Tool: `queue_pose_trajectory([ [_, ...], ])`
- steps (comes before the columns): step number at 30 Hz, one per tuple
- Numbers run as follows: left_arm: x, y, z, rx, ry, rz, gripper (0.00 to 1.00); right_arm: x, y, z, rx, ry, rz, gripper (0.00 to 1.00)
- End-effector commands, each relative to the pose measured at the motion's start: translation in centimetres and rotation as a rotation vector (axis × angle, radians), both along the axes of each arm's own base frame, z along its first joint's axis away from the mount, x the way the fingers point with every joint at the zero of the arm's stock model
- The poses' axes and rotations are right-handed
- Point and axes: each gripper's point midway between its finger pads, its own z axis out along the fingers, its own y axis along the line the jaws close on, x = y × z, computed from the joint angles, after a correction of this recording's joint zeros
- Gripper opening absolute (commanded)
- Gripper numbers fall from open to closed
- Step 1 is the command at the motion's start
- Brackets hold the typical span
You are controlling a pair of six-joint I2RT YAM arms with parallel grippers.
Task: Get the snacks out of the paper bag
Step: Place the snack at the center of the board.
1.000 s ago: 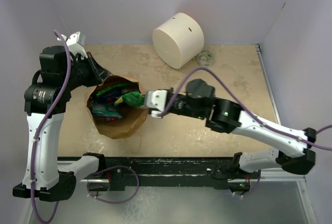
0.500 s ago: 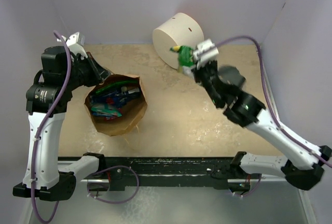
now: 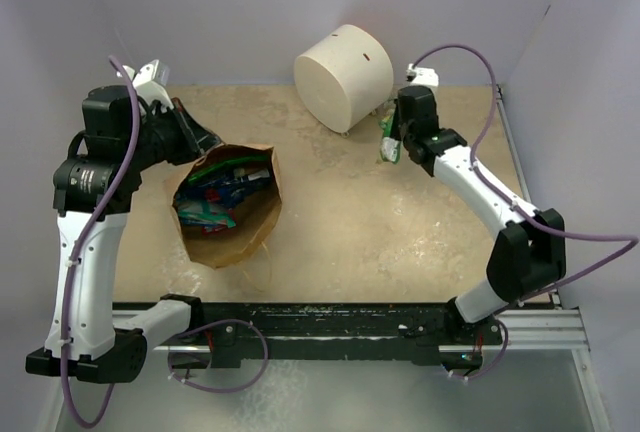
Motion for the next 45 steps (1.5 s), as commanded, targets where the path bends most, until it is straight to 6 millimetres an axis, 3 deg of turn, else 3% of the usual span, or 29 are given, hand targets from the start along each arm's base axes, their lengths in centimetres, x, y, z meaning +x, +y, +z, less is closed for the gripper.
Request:
queue_pose_trajectory([
  [1, -0.1, -1.2, 1.6, -0.041, -0.055, -0.067, 0.00, 3.6, -3.5, 2.6, 0.312, -0.126, -0.116, 0.00],
  [4, 0.3, -1.2, 1.6, -0.032, -0.062, -0.076, 0.00, 3.7, -6.7, -0.6, 0.370, -0.075, -0.196, 0.00],
  [7, 0.5, -1.3, 1.9, -0.023, -0.076, -0.086, 0.00, 2.1, -10.2, -4.1, 0.416, -0.017, -0.300, 0.00],
  [12, 0.2, -1.2, 1.9, -0.003, -0.088, -0.094, 0.00, -3.4, -14.6, -10.9, 0.461, 0.121, -0.437, 0.01],
  [15, 0.1, -1.1, 1.9, 0.003, -0.092, -0.094, 0.00, -6.9, -16.9, -13.1, 0.419, 0.183, -0.539, 0.17],
  [18, 0.1, -1.3, 2.1, 0.006, -0.099, -0.104, 0.00, -10.1, -18.8, -13.6, 0.386, 0.197, -0.630, 0.42],
  [21, 0.1, -1.4, 2.1, 0.008, -0.099, -0.104, 0.00, -11.9, -19.3, -13.3, 0.381, 0.214, -0.667, 0.63],
  [26, 0.1, -1.4, 2.3, 0.011, -0.105, -0.107, 0.00, -10.6, -18.6, -9.0, 0.364, 0.133, -0.536, 0.79],
  [31, 0.1, -1.4, 2.5, 0.012, -0.105, -0.104, 0.00, -5.7, -12.7, -3.5, 0.424, 0.010, -0.065, 0.82],
  [33, 0.3, -1.4, 2.5, 0.009, -0.102, -0.101, 0.00, -4.5, -9.2, -1.6, 0.475, 0.011, 0.082, 0.80],
  [36, 0.5, -1.5, 2.6, 0.002, -0.105, -0.097, 0.00, -3.0, -2.9, 2.9, 0.436, -0.058, 0.254, 0.80],
  [40, 0.6, -1.4, 2.8, -0.002, -0.105, -0.089, 0.00, -4.6, 7.6, 8.3, 0.363, -0.195, 0.556, 0.81],
  [45, 0.6, -1.3, 2.6, -0.005, -0.092, -0.076, 0.00, -10.8, 17.7, 14.2, 0.220, -0.438, 0.949, 0.80],
])
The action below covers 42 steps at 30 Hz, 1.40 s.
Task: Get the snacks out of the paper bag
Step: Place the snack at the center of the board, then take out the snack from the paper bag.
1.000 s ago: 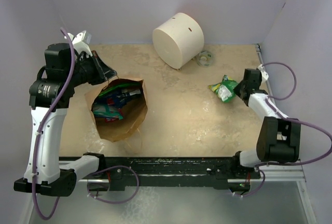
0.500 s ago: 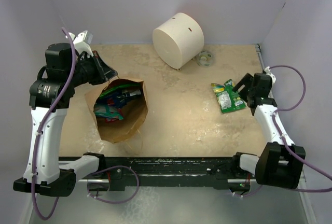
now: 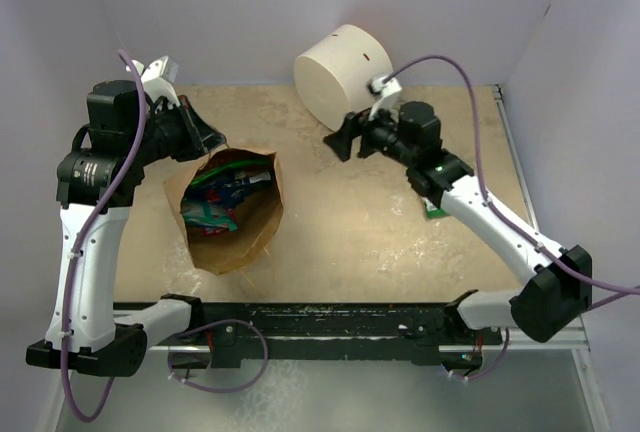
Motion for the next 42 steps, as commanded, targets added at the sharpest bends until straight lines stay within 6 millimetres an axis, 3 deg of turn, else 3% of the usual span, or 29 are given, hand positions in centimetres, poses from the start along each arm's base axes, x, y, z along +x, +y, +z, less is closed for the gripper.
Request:
queue_pose_trajectory([
  [1, 0.3, -0.1, 2.4, -0.018, -0.084, 0.007, 0.00, -5.6, 7.7, 8.4, -0.067, -0.453, 0.304, 0.79],
  [4, 0.3, -0.1, 2.5, -0.020, -0.084, 0.012, 0.00, -10.5, 12.4, 9.1, -0.153, -0.648, 0.523, 0.78],
  [7, 0.4, -0.1, 2.8, -0.026, -0.089, 0.013, 0.00, -14.7, 15.9, 9.1, -0.238, -0.839, 0.684, 0.78],
  [9, 0.3, -0.2, 3.1, -0.031, -0.093, 0.011, 0.00, -16.4, 17.6, 9.0, -0.287, -0.930, 0.745, 0.78],
  [12, 0.2, -0.2, 3.4, -0.034, -0.099, 0.011, 0.00, -17.2, 20.1, 8.5, -0.346, -0.999, 0.804, 0.72],
  [16, 0.0, -0.3, 3.8, -0.045, -0.103, 0.003, 0.00, -15.6, 23.4, 6.8, -0.449, -1.019, 0.795, 0.66],
  [20, -0.3, -0.4, 4.1, -0.049, -0.107, -0.002, 0.00, -13.8, 25.1, 5.8, -0.529, -1.058, 0.745, 0.64],
  [25, -0.3, -0.7, 4.3, -0.049, -0.110, -0.026, 0.00, -12.1, 25.9, 3.5, -0.618, -1.080, 0.704, 0.63],
  [32, -0.2, -0.9, 4.5, -0.051, -0.114, -0.040, 0.00, -8.9, 26.6, 1.9, -0.707, -1.074, 0.587, 0.59],
  [37, -0.4, -0.6, 4.5, -0.040, -0.123, -0.028, 0.00, -8.9, 27.2, 0.3, -0.738, -1.095, 0.652, 0.56],
  [42, -0.7, -0.4, 4.6, -0.030, -0.129, -0.025, 0.00, -7.7, 27.6, -0.4, -0.765, -1.094, 0.631, 0.57],
])
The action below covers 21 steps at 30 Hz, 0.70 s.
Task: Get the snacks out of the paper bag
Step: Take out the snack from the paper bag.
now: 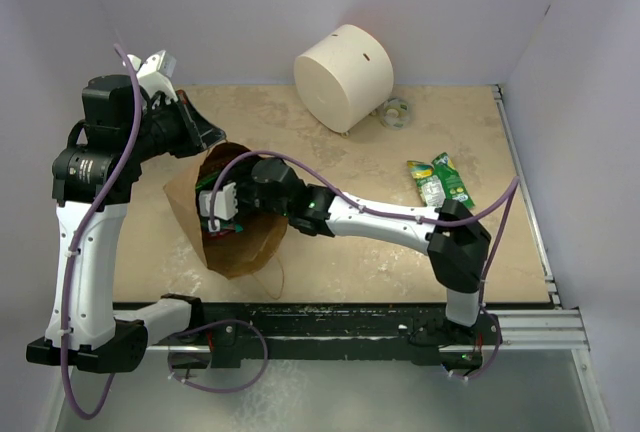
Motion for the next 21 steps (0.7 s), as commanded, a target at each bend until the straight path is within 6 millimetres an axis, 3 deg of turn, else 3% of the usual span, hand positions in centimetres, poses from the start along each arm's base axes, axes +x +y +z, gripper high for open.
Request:
queue_pose_trajectory([
  [1, -0.8, -0.2, 3.3, -0.012, -0.120, -0.023, 0.00, 1.6, 0.6, 4.1, 0.085, -0.087, -0.024, 0.57],
  [9, -1.0, -0.2, 3.2, -0.012, -0.116, -0.025, 0.00, 3.9, 1.6, 4.0, 0.107, -0.096, -0.080, 0.51],
  [13, -1.2, -0.1, 3.0, -0.009, -0.116, -0.018, 0.00, 4.5, 2.2, 2.7, 0.100, -0.108, -0.080, 0.48],
  [18, -1.3, 0.1, 2.8, 0.001, -0.108, -0.011, 0.00, 5.5, 2.7, 1.9, 0.107, -0.108, -0.101, 0.41],
  [21, -1.3, 0.3, 2.9, 0.007, -0.110, -0.002, 0.00, 5.8, 3.1, 1.6, 0.104, -0.105, -0.104, 0.31],
])
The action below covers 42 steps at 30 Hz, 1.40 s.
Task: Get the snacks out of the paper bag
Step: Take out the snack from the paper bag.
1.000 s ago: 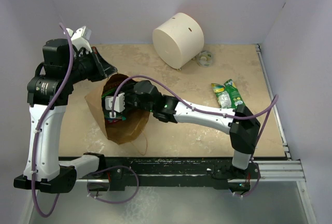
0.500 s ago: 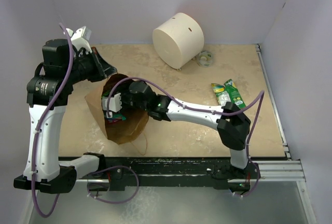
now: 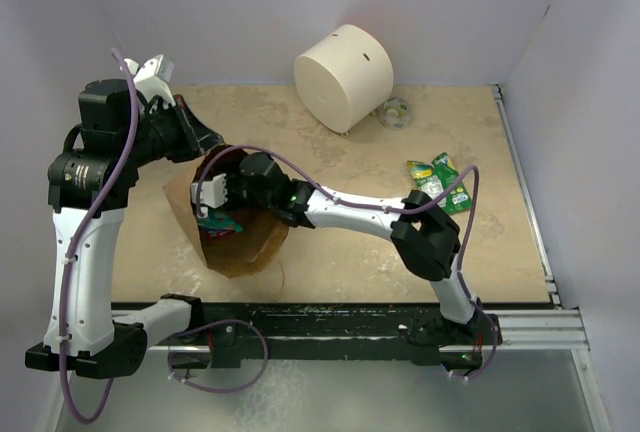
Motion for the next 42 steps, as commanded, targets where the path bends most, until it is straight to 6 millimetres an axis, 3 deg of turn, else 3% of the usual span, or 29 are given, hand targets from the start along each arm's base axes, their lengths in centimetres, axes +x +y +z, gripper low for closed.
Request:
queue_pose_trajectory([
  [1, -0.3, 0.1, 2.9, -0.001, -0.118, -0.004, 0.00, 1.1, 0.7, 4.7, 0.108, -0.062, -0.020, 0.26],
  [5, 0.0, 1.1, 2.7, 0.037, -0.113, 0.048, 0.00, 0.9, 0.5, 5.6, 0.124, -0.045, -0.026, 0.01],
  [6, 0.1, 1.4, 2.8, 0.044, -0.117, 0.062, 0.00, 0.8, 0.3, 6.1, 0.139, -0.041, -0.028, 0.00],
  [25, 1.2, 4.0, 4.1, 0.087, -0.160, 0.222, 0.00, -2.4, -3.3, 16.4, 0.366, 0.003, 0.004, 0.00],
  [35, 1.8, 4.6, 4.0, 0.119, -0.154, 0.251, 0.00, -9.5, -6.7, 21.5, 0.399, 0.118, 0.234, 0.00],
  [42, 2.6, 4.2, 2.7, 0.118, -0.120, 0.239, 0.00, -12.2, -9.8, 26.6, 0.472, 0.159, 0.281, 0.00],
])
